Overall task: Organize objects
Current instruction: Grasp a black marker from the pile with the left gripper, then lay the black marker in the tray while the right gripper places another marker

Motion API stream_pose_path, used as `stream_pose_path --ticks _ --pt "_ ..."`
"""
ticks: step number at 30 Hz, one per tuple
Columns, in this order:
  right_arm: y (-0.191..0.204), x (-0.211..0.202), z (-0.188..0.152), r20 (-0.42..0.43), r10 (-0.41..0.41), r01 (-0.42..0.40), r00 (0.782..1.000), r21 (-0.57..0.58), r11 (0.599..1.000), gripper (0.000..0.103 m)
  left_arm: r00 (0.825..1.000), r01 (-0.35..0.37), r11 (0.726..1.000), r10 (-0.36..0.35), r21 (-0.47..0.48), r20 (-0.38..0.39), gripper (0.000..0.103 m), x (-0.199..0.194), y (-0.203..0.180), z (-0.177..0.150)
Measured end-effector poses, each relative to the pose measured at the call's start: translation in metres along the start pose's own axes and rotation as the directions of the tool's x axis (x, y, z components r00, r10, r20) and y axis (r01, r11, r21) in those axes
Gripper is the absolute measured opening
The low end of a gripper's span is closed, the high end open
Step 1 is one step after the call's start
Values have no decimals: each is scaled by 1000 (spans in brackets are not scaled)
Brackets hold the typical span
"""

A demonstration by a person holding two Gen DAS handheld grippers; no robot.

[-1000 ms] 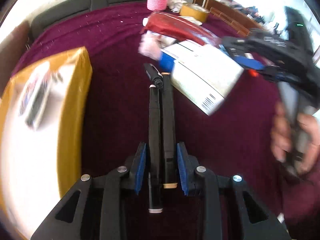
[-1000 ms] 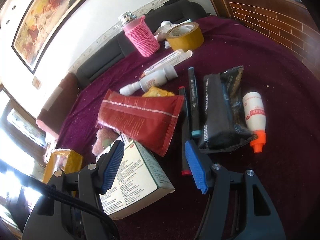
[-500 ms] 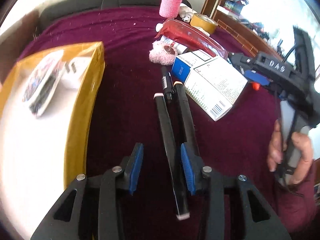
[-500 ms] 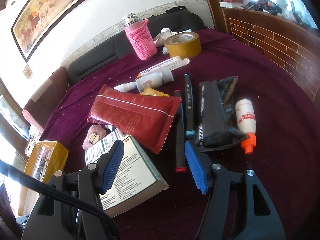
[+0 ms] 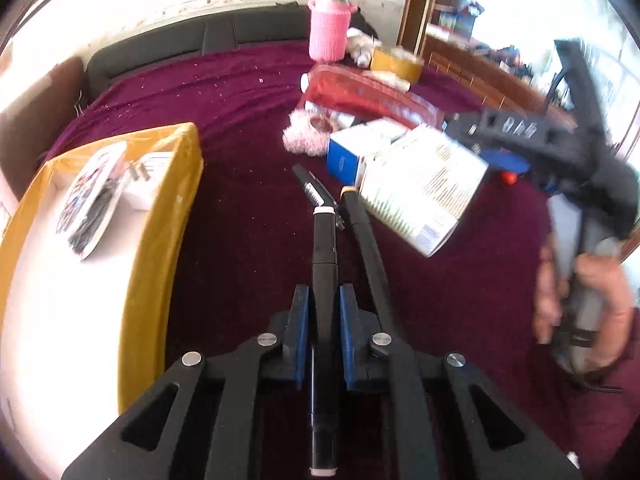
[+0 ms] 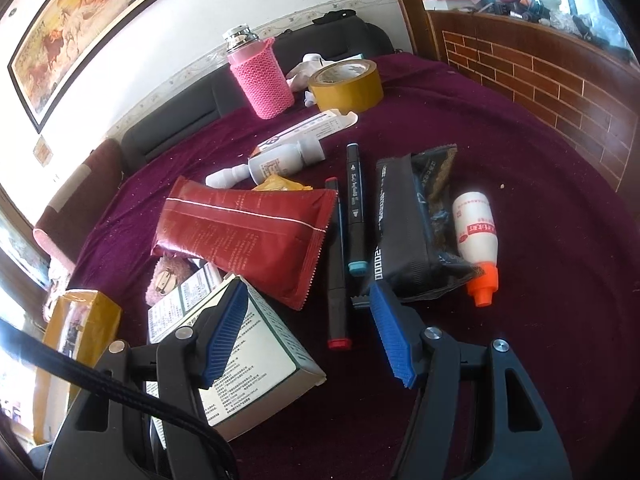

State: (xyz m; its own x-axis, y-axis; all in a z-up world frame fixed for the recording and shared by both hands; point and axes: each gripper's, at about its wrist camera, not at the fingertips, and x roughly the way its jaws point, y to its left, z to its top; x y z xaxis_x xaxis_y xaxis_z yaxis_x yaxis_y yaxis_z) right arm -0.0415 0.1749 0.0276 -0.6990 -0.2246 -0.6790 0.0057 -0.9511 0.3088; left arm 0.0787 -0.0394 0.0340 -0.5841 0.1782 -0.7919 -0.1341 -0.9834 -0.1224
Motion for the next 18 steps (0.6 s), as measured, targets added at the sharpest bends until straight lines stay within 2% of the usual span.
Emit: stream_pose_path --ticks 2,5,7,8,10,12,14,18 --pt "2 -8 0 5 -14 14 1000 -14 1000 62 998 50 998 -49 -34 37 11 -17 9 -3" --pt "6 -37 -6 -45 122 -122 991 2 992 62 988 121 991 -114 -64 101 12 -46 25 -9" --pt "18 -55 -17 -103 187 -191 977 -35 981 62 979 164 983 -152 -83 138 12 -61 37 -12" --pt "28 -64 -26 -150 234 -245 961 -56 968 62 975 175 981 -160 -90 151 12 -63 40 -12" --pt "41 -68 -42 -224 272 -296 936 -81 952 62 966 204 973 -183 -107 184 12 -75 49 -17" --pt "57 -65 -60 -294 275 -318 916 -111 942 62 958 227 965 -196 -131 211 12 -85 59 -23" --pt "73 -54 -76 -342 242 -307 908 -151 940 62 952 244 958 -206 -153 227 12 -93 72 -28" --pt "109 -33 -93 -357 133 -237 924 -264 935 59 952 235 954 -188 -186 242 12 -102 91 -36"
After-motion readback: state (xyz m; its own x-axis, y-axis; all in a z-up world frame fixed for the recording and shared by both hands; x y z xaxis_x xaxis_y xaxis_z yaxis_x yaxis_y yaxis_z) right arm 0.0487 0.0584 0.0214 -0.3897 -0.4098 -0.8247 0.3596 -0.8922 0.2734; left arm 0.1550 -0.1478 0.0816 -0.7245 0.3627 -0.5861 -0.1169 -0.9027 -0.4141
